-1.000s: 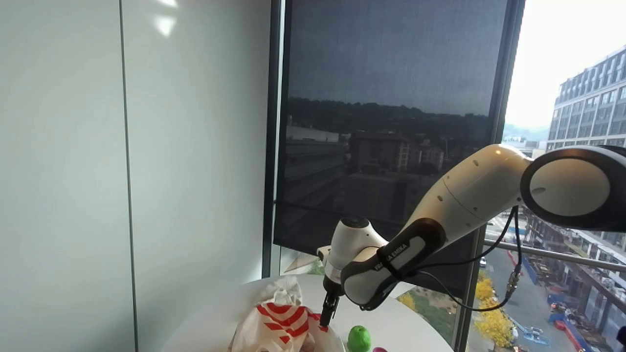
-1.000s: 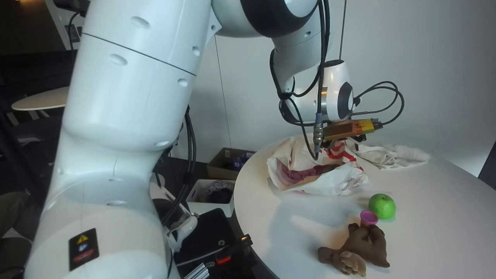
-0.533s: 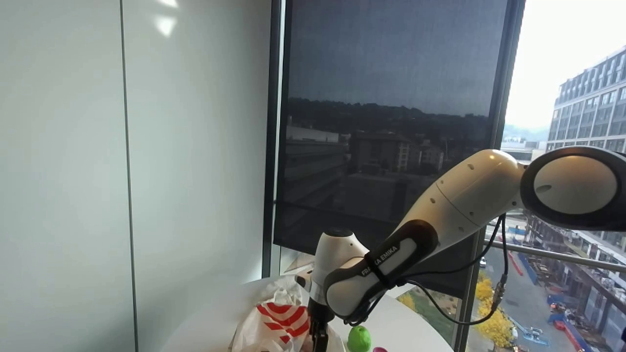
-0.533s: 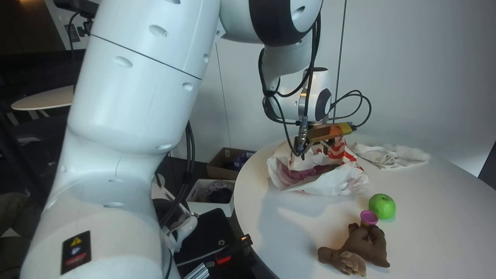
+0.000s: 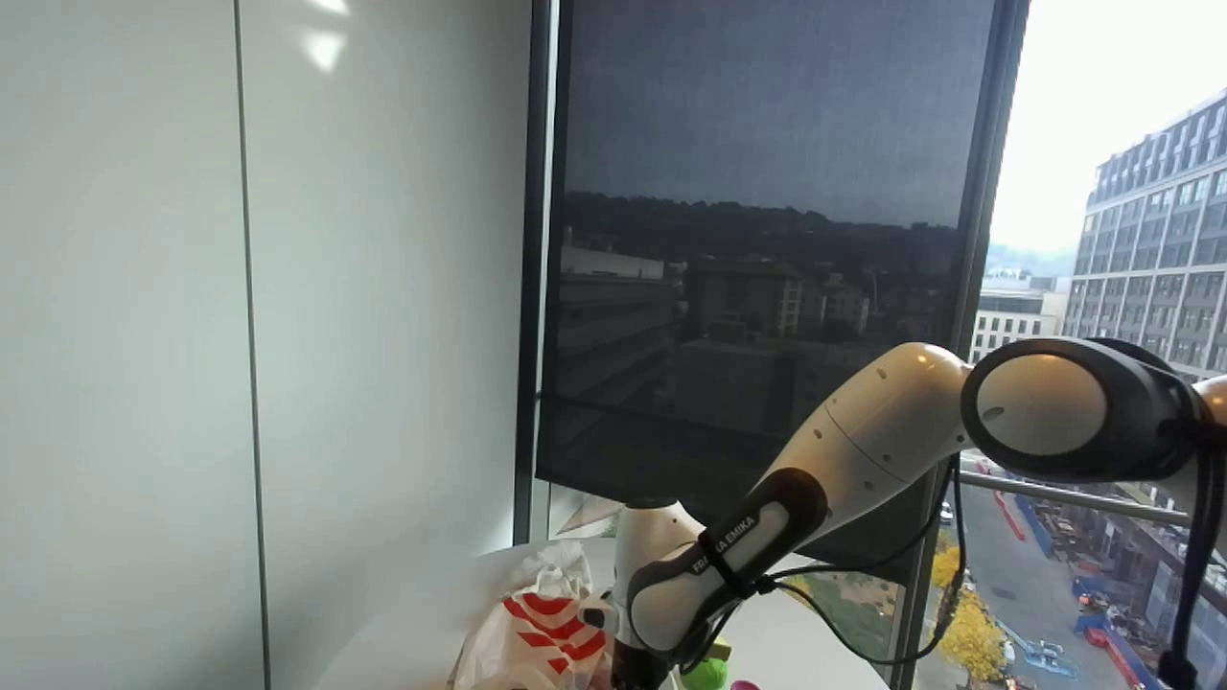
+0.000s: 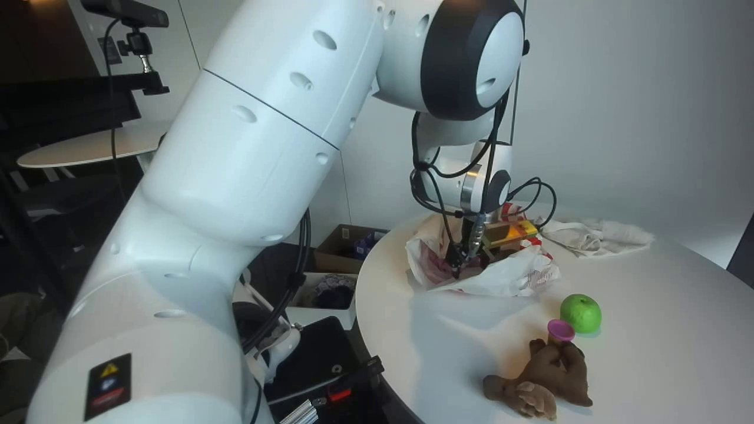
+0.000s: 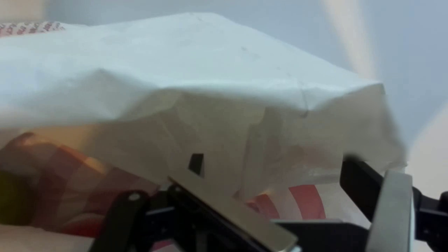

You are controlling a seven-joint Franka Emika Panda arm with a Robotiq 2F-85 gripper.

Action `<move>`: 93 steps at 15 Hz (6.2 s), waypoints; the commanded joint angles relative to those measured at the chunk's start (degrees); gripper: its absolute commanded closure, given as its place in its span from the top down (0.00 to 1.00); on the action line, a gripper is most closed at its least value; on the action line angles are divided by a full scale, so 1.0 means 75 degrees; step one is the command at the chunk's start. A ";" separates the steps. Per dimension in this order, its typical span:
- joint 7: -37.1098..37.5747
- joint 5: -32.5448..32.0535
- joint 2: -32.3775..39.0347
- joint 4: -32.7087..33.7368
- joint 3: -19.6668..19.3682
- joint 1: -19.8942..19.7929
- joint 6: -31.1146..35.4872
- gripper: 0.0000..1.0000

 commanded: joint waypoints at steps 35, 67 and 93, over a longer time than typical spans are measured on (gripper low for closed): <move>0.1133 0.0320 0.1837 0.2844 -0.0496 0.1027 -0.0113 0.15; 0.1087 -0.1057 -0.1006 0.1944 -0.0867 0.1026 -0.3371 0.49; 0.0672 -0.1485 0.0974 0.0907 -0.0895 0.1122 0.1150 0.43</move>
